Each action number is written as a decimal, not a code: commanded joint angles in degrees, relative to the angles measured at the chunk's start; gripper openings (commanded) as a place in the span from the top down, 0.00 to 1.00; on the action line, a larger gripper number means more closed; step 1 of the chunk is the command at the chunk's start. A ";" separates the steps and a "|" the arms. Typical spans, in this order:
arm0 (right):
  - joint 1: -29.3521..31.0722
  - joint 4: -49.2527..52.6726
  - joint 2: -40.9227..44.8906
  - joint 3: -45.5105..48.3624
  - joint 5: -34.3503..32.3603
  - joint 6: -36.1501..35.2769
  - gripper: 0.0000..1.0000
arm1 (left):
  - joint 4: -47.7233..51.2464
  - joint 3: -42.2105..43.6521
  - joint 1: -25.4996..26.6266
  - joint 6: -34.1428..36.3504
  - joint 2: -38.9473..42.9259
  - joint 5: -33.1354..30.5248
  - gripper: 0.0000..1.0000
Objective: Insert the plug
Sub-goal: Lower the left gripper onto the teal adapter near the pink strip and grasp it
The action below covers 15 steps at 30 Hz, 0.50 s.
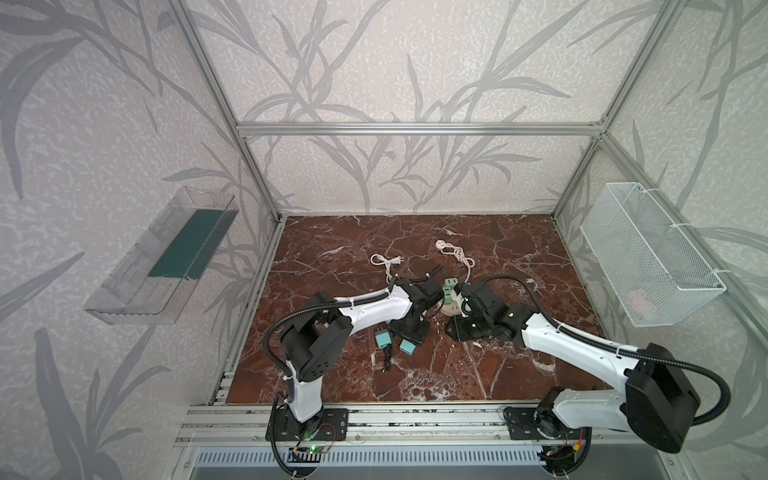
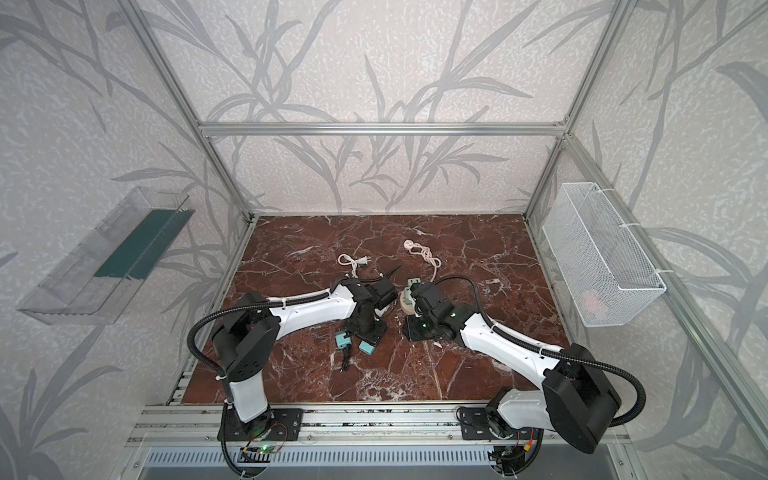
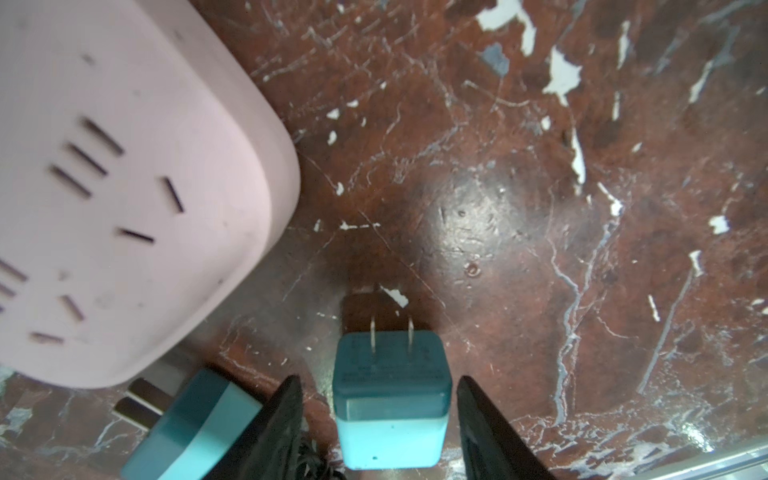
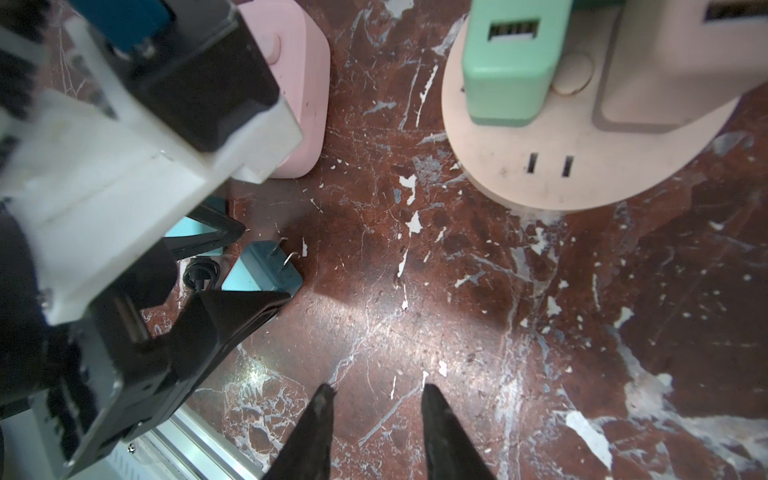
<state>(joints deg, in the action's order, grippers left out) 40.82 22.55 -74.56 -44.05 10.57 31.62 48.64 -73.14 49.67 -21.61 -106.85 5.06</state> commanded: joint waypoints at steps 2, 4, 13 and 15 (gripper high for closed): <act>-0.45 -0.22 1.26 0.87 -0.12 -0.15 0.63 | 1.73 -1.56 0.25 0.45 -1.39 0.39 0.43; -0.45 -0.31 1.41 1.06 -0.13 -0.15 0.63 | 1.89 -1.73 0.28 0.32 -1.55 0.26 0.44; -1.08 -0.65 2.21 1.80 -0.19 -0.33 0.63 | 2.19 -2.21 0.32 -0.36 -2.30 -0.31 0.48; -1.13 -0.78 2.49 1.99 -0.18 -0.33 0.64 | 2.29 -2.42 0.27 -0.30 -2.54 -0.31 0.49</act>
<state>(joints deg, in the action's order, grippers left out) 39.94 22.28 -73.67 -42.70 10.57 31.59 49.01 -74.22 49.67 -22.00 -108.44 5.19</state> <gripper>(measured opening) 0.366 0.514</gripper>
